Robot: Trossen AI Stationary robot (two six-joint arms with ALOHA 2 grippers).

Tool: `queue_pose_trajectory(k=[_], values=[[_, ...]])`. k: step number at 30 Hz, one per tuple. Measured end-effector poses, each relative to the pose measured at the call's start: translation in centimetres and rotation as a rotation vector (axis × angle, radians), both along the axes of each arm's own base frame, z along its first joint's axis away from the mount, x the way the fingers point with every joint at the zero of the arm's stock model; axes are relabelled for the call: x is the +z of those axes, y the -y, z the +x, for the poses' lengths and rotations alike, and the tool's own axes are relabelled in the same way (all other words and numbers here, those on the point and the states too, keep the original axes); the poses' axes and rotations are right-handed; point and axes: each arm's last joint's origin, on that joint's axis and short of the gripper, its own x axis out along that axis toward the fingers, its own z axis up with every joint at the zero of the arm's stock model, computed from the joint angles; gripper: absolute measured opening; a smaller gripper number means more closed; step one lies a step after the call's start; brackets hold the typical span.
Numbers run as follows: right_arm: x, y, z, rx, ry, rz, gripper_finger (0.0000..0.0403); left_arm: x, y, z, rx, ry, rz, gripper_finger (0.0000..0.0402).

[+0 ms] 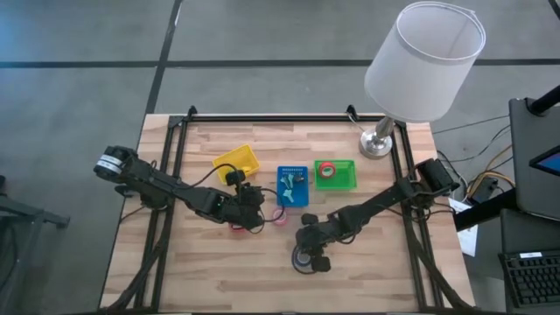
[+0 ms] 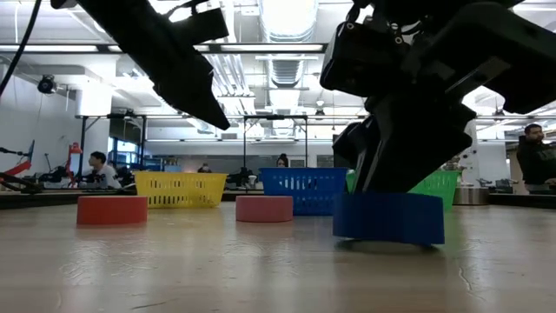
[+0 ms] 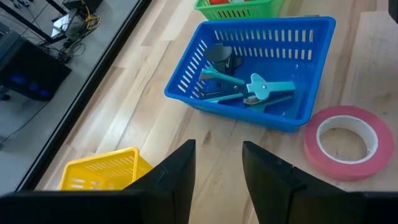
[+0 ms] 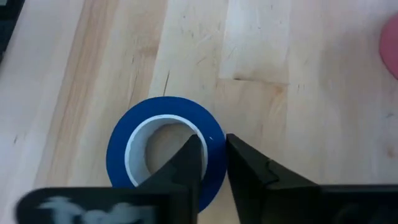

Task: Pick and place Stapler, Stapler remover, tape
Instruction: Put the blue tape into the green basket

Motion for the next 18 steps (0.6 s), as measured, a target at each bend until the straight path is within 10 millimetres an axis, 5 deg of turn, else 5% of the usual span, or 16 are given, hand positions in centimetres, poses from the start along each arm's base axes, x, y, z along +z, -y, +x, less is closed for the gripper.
queue_pose_trajectory(k=[9,18], values=[[3.2,-0.2,0.3,0.060,-0.142,-0.066,0.0031,0.0,0.0,0.0,0.001,0.001,0.000,0.0135],[7.1,1.8,-1.5,-0.115,-0.417,-0.607,0.0036,0.0,0.0,0.0,0.001,0.004,-0.001,0.0135]])
